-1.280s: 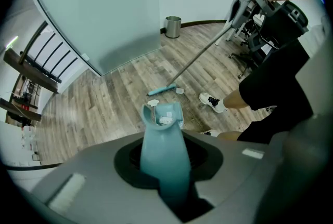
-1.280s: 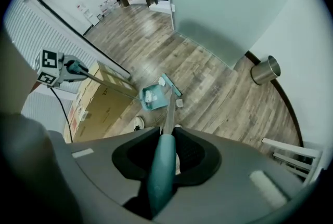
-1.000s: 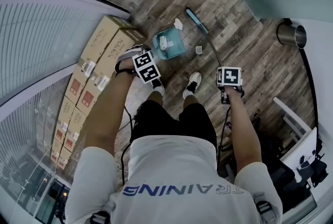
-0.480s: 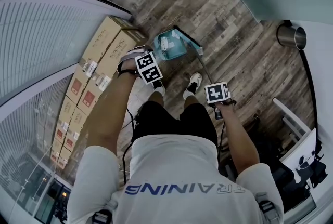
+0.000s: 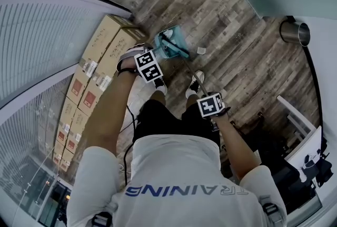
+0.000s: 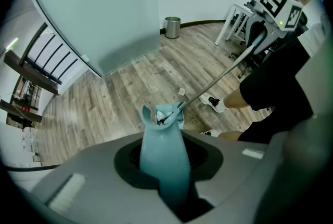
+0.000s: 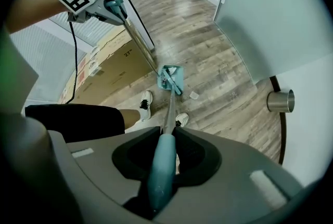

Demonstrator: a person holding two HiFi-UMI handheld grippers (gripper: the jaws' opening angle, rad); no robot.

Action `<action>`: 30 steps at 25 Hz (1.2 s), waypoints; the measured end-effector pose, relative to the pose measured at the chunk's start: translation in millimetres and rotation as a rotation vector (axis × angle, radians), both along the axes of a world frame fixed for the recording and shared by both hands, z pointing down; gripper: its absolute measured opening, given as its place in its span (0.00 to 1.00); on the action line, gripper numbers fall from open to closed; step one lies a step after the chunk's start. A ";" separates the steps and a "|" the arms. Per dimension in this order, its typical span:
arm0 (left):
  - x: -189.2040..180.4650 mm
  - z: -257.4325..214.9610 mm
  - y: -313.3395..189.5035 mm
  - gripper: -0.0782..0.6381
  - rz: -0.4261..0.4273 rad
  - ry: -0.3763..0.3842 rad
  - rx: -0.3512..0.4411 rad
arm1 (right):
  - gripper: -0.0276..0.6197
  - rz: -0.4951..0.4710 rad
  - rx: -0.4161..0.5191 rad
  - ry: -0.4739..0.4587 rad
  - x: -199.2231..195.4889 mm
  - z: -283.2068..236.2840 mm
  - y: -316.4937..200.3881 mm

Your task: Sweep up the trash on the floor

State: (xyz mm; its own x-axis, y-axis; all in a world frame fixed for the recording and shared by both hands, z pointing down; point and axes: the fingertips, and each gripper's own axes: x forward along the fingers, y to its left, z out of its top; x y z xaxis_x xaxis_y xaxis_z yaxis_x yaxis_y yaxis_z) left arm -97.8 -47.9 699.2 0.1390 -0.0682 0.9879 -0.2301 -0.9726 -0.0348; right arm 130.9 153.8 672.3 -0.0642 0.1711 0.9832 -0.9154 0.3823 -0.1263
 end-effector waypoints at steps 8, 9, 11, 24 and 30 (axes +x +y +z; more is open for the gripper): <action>0.6 -0.3 1.1 0.24 0.004 0.001 0.005 | 0.20 0.333 0.028 -0.036 50.4 -10.6 -1.2; 0.8 -0.2 1.6 0.24 0.004 0.001 0.005 | 0.20 0.375 0.034 -0.035 60.1 -12.1 -1.1; 1.0 -0.1 2.5 0.24 0.004 0.001 0.006 | 0.21 0.453 0.049 -0.025 80.2 -14.7 -1.2; 1.5 -1.3 3.4 0.24 0.008 -0.001 0.013 | 0.20 0.786 0.075 0.182 183.2 12.0 9.9; 2.1 -1.3 2.7 0.24 0.014 -0.002 0.017 | 0.20 0.937 0.040 0.092 140.7 29.4 13.4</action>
State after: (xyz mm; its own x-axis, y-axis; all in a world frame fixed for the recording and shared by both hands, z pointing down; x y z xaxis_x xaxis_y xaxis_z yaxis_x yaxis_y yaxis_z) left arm -95.7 -45.2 698.0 0.1382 -0.0826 0.9869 -0.2166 -0.9749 -0.0513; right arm 271.5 167.2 701.7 -0.0804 0.0552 0.9952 -0.8581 -0.5119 -0.0409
